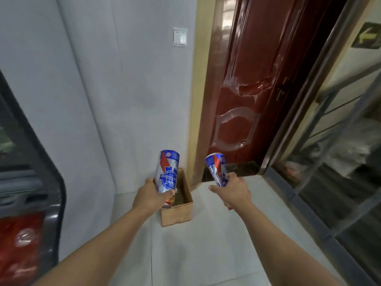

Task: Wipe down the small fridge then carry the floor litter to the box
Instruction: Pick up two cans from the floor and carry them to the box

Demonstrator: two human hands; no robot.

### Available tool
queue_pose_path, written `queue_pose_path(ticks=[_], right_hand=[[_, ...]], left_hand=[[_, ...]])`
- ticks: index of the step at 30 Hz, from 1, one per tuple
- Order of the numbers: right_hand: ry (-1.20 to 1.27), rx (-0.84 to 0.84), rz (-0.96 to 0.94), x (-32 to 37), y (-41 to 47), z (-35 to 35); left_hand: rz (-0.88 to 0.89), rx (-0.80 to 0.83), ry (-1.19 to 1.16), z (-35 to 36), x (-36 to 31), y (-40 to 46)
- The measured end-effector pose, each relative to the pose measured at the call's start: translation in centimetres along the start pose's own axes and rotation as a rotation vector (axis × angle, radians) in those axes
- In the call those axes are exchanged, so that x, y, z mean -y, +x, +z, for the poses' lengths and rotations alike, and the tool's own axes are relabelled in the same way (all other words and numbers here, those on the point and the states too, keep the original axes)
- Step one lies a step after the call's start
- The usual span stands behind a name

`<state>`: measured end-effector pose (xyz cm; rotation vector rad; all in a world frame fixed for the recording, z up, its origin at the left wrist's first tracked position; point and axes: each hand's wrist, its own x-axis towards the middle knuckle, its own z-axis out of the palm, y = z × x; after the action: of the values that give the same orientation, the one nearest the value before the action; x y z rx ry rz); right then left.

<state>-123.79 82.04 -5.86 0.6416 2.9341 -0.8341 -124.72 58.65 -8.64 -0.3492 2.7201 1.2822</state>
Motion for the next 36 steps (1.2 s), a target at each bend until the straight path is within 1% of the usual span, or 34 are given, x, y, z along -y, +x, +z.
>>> queue_pose_path(ticks=[3, 7, 10, 14, 17, 20, 25, 32, 36], right_hand=[[0.005, 0.05, -0.073, 1.8, 7.9, 0.5], [0.004, 0.142, -0.129, 4.7, 16.6, 1.5], [-0.01, 0.192, -0.161, 6.8, 21.6, 2.9], [-0.038, 0.297, -0.171, 8.9, 27.0, 6.8], [-0.052, 0.379, -0.136, 10.1, 30.7, 10.4], [-0.092, 0.407, -0.105, 10.9, 34.7, 14.2], [-0.112, 0.509, -0.042, 10.7, 40.6, 20.6], [-0.038, 0.694, 0.14, 6.6, 46.5, 31.8], [0.019, 0.765, 0.24, 3.0, 49.5, 39.8]], left_hand=[[-0.043, -0.033, -0.056, 1.7, -1.7, 5.9], [-0.12, -0.07, -0.072, 3.5, -3.7, 12.3], [-0.156, -0.073, -0.096, 4.7, -4.5, 16.4], [-0.258, -0.071, -0.11, 6.1, -3.9, 22.4], [-0.301, -0.04, -0.083, 7.3, -2.5, 27.5], [-0.356, 0.004, -0.111, 9.1, -0.5, 32.8], [-0.453, 0.102, -0.074, 12.7, 2.7, 39.6], [-0.583, 0.215, -0.019, 20.5, 8.9, 45.9], [-0.657, 0.238, -0.015, 26.5, 13.6, 49.0]])
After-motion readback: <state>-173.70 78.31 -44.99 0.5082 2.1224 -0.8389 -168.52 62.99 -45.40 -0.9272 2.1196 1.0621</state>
